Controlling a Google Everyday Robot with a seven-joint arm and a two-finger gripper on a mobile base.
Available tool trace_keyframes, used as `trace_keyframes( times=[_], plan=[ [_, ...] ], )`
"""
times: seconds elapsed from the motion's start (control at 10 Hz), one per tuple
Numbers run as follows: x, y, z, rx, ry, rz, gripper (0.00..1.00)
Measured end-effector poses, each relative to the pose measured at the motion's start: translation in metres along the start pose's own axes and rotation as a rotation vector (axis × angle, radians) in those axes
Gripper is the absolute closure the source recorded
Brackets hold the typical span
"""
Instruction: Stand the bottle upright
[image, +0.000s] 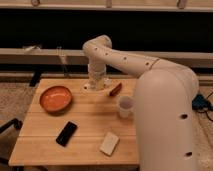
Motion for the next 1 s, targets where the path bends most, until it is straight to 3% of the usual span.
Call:
trace_keyframes(
  times=[0.3, 0.5, 1.0],
  plan=[
    [-0.012, 0.004, -0.005, 0.005, -0.026, 0.015, 1.00],
    [-0.020, 0.006, -0.006, 0.007, -0.067, 0.030, 1.00],
    [-0.039, 0.019, -0.003, -0.037, -0.169, 0.044, 1.00]
  ],
)
